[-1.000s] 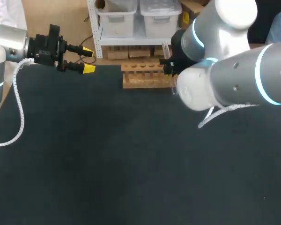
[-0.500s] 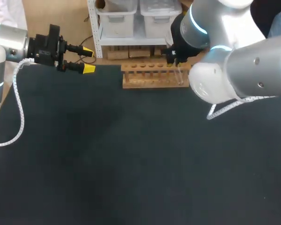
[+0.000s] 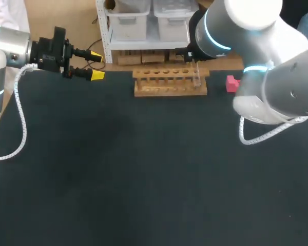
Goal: Grasp the test tube, adjust it, and insert it.
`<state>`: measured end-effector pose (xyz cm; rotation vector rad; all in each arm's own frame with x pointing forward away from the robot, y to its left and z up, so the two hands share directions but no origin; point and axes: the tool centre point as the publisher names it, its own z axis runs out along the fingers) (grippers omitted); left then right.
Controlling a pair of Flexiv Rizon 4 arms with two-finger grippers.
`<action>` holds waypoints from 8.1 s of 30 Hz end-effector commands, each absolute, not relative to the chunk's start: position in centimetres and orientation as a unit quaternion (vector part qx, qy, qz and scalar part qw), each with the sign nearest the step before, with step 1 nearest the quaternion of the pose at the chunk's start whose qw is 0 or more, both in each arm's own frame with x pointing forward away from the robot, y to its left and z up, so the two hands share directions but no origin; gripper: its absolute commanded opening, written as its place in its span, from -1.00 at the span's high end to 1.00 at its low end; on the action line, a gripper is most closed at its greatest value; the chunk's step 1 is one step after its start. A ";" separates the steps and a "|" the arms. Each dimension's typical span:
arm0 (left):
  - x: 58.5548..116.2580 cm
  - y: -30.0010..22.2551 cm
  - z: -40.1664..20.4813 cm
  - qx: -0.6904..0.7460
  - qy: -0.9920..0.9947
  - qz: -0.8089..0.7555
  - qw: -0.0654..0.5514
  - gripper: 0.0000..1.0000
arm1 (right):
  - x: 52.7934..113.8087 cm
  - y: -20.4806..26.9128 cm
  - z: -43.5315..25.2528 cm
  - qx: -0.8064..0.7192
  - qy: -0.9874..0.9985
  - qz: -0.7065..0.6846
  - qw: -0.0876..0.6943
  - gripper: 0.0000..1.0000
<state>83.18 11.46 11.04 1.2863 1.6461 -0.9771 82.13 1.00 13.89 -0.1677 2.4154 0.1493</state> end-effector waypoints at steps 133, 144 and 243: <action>82.9 11.5 11.0 0.509 0.652 -0.385 0.409 -1.00 | 91.2 1.2 15.6 -0.037 0.470 0.144 0.870 1.00; 82.9 11.5 11.0 0.509 0.652 -0.385 0.409 -1.00 | 91.4 0.9 14.3 -0.041 0.466 0.154 0.870 1.00; 82.9 11.5 11.0 0.509 0.652 -0.385 0.409 -1.00 | 90.2 1.6 14.1 -0.132 0.687 0.192 0.689 1.00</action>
